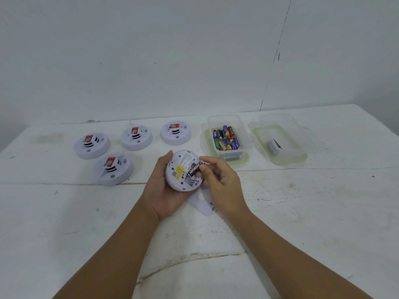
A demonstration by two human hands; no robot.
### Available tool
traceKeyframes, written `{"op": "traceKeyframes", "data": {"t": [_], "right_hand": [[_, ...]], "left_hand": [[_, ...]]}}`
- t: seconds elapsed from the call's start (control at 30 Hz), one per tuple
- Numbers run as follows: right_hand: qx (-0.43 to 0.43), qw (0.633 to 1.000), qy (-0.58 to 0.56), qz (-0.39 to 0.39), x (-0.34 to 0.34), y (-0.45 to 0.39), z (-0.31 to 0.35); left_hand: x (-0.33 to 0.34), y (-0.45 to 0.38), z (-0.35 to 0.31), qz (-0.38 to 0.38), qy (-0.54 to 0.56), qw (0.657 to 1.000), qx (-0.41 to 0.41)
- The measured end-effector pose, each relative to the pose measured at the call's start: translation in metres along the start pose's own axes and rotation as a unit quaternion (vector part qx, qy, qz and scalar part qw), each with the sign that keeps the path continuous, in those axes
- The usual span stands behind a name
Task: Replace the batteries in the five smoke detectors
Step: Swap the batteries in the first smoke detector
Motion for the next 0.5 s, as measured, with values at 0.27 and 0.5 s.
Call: {"op": "traceKeyframes", "data": {"t": [0.27, 0.5], "right_hand": [[0.013, 1.000, -0.023, 0.001, 0.0016, -0.0046, -0.0016], [0.021, 0.999, -0.049, 0.007, 0.0007, -0.0044, -0.0012]], "left_hand": [[0.0014, 0.0004, -0.0032, 0.005, 0.004, 1.000, -0.011], [-0.0045, -0.0037, -0.0039, 0.009, 0.007, 1.000, -0.022]]}}
Point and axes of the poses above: each hand's wrist, its own y-axis away from the middle knuckle, its own x-axis out of the palm, z = x × y, the point moved 1 cm from there along -y, towards the middle knuckle, and after that the axes turned 5 degrees about -x, right-handed, at the moved point
